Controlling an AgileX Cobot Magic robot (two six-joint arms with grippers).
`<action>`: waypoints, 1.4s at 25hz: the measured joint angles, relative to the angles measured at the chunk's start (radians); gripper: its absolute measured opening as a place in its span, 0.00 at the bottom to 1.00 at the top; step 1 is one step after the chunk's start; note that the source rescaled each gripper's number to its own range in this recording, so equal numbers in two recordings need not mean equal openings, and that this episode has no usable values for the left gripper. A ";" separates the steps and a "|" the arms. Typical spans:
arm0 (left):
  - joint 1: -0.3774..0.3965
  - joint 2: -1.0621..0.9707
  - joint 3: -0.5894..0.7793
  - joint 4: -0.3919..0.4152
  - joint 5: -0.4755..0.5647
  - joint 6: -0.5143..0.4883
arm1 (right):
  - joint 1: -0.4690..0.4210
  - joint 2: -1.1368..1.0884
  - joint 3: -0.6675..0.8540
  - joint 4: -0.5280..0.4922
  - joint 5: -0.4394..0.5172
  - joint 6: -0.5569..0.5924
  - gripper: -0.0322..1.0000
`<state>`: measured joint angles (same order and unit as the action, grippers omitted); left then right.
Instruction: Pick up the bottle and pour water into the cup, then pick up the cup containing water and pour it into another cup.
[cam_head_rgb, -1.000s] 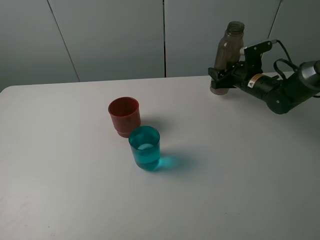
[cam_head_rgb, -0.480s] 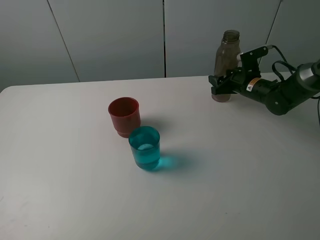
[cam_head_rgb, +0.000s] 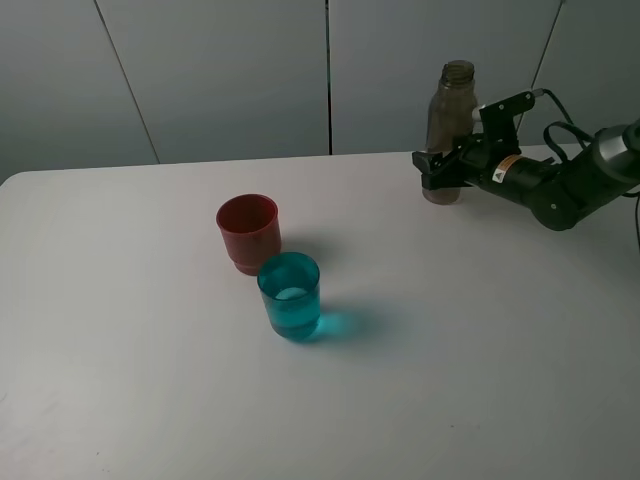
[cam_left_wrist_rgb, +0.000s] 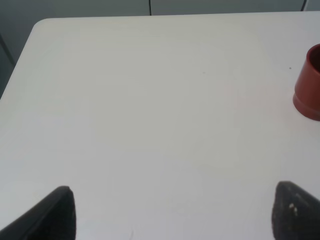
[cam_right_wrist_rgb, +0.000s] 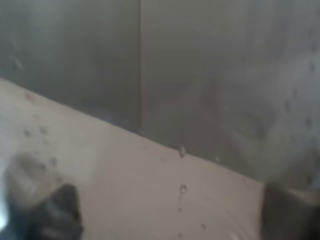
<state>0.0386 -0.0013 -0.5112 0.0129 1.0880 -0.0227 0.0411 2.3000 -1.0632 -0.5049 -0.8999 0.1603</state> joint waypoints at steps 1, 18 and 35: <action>0.000 0.000 0.000 0.000 0.000 0.000 | 0.000 0.000 0.000 0.000 -0.002 0.000 0.88; 0.000 0.000 0.000 0.000 0.000 0.000 | -0.001 -0.190 0.057 -0.067 0.203 0.084 0.99; 0.000 0.000 0.000 0.000 0.000 0.000 | -0.001 -0.435 0.299 -0.087 0.344 0.219 1.00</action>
<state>0.0386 -0.0013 -0.5112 0.0129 1.0880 -0.0227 0.0405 1.8649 -0.7644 -0.5915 -0.5563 0.3793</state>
